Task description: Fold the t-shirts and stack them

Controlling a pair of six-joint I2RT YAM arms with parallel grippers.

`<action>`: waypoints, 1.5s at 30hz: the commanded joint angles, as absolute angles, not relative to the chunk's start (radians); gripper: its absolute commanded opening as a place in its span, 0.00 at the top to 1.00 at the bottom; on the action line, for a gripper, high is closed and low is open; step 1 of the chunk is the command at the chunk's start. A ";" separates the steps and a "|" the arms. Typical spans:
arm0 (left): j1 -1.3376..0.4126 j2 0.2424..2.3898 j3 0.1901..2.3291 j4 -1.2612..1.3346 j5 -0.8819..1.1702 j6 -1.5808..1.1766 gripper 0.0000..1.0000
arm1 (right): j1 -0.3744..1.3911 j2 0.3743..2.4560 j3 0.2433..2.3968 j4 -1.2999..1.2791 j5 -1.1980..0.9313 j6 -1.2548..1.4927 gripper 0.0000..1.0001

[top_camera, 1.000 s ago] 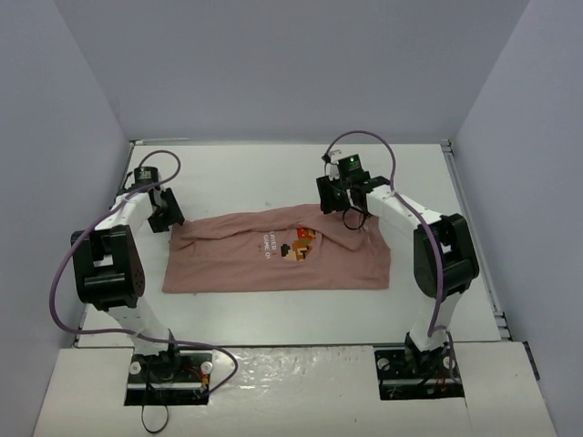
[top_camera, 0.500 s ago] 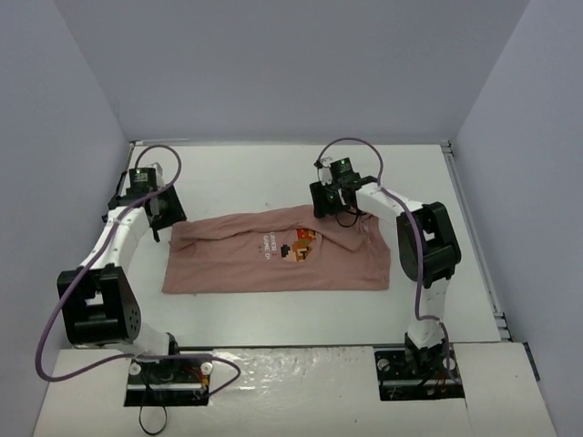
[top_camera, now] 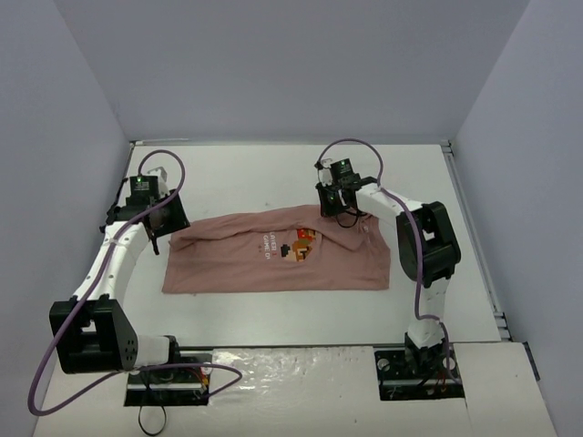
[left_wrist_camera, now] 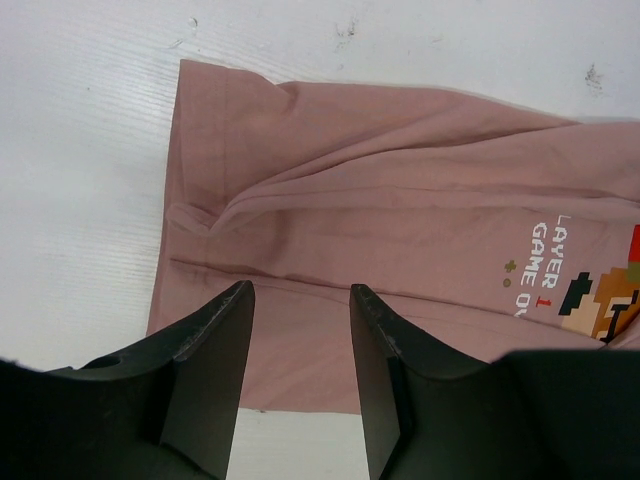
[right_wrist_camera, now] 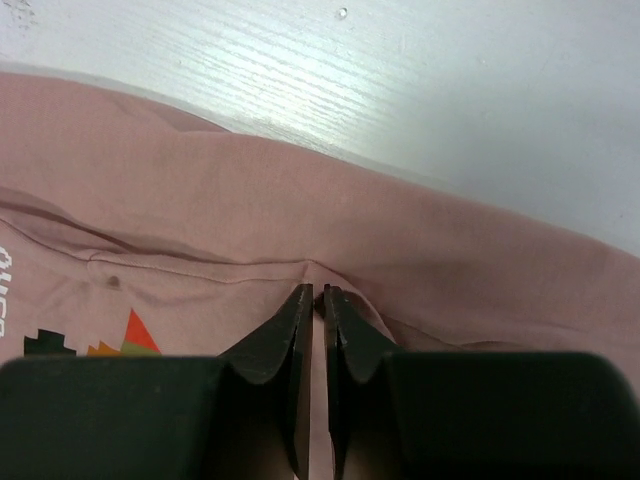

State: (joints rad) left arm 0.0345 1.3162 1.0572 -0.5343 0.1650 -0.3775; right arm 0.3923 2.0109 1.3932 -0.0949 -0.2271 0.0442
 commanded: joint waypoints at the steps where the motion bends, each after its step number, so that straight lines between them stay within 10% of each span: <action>1: 0.031 1.281 1.065 -0.523 0.165 -0.364 0.60 | 0.391 1.975 1.371 -0.080 -0.238 0.039 0.99; 33: 0.011 1.231 0.996 -0.520 0.161 -0.364 0.60 | 0.740 1.432 0.802 -0.081 -0.136 0.310 1.00; 41: 0.013 1.265 1.011 -0.516 0.120 -0.368 0.60 | 0.726 1.305 0.876 -0.149 0.024 0.304 0.50; 45: 0.019 1.321 1.045 -0.494 0.081 -0.383 0.60 | 0.567 1.381 0.998 -0.170 0.100 0.275 0.46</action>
State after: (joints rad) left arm 0.0151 1.2846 0.9804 -0.5409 0.1296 -0.3725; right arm 0.6917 1.3531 0.8793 -0.1758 -0.0386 0.2954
